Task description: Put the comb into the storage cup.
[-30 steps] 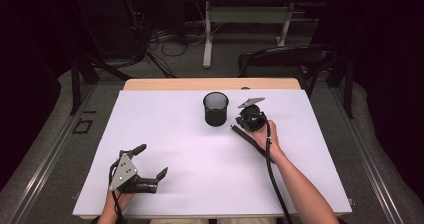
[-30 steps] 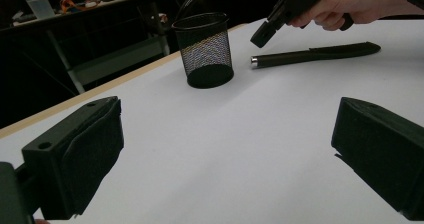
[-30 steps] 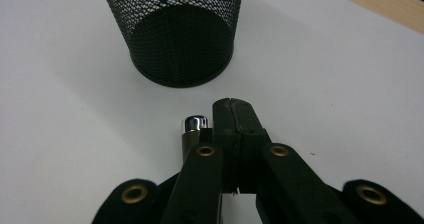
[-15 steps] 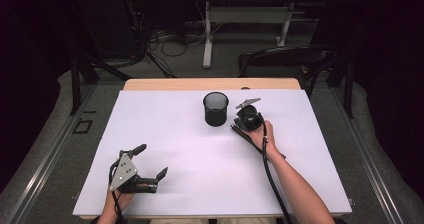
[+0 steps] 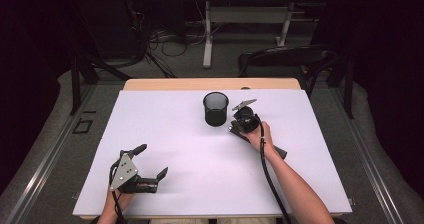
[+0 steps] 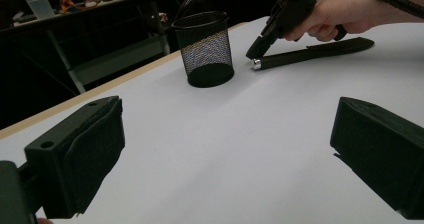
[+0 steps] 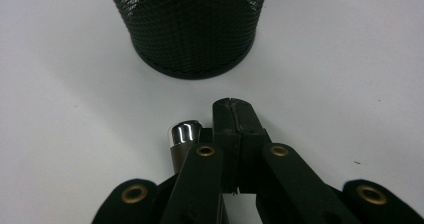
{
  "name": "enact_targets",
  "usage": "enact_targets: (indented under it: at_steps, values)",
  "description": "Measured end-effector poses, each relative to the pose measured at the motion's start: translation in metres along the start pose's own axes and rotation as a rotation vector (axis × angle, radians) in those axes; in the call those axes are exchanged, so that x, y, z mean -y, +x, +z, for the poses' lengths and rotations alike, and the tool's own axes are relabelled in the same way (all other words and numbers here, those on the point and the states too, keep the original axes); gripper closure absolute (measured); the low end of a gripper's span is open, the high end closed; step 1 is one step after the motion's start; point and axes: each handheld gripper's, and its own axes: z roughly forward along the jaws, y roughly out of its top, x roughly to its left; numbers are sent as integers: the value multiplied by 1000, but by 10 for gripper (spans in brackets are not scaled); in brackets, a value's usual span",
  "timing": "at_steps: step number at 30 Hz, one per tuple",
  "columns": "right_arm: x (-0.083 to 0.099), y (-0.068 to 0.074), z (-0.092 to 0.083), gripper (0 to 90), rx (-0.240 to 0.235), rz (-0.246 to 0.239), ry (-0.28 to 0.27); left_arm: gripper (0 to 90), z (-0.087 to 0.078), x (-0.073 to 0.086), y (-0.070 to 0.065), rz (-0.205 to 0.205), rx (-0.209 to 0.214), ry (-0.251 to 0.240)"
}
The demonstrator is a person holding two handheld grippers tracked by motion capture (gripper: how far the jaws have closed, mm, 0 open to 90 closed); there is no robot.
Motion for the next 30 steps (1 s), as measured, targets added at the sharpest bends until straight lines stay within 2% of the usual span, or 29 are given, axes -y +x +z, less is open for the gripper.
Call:
enact_targets:
  at_steps: [5, 9, 13, 18, 21, 26, 29, 30]
  values:
    - [0, 7, 0, 900, -12, -30, 4, 9, 0, 0, 0, 1, 0, -1]
    - [0, 10, -2, 900, -26, -28, 7, 11, 0, 0, 0, 2, -1, -1]
    - [2, 17, -1, 900, -45, -68, 18, 11, 0, 0, 0, 4, -3, 2]
    - [5, 23, 0, 900, -58, -90, 26, 11, 0, 0, 0, 2, -6, 1]
    - [5, 27, -2, 900, -65, -97, 41, 11, 0, 0, 0, 2, -5, 1]
    - [6, 30, -5, 900, -83, -124, 41, 11, 0, 0, 0, 1, -4, 2]
    - [8, 33, -7, 900, -86, -123, 40, 11, 0, 0, 0, 2, -4, 1]
    - [8, 35, -9, 900, -94, -139, 43, 11, 0, 0, 0, 2, -4, 2]
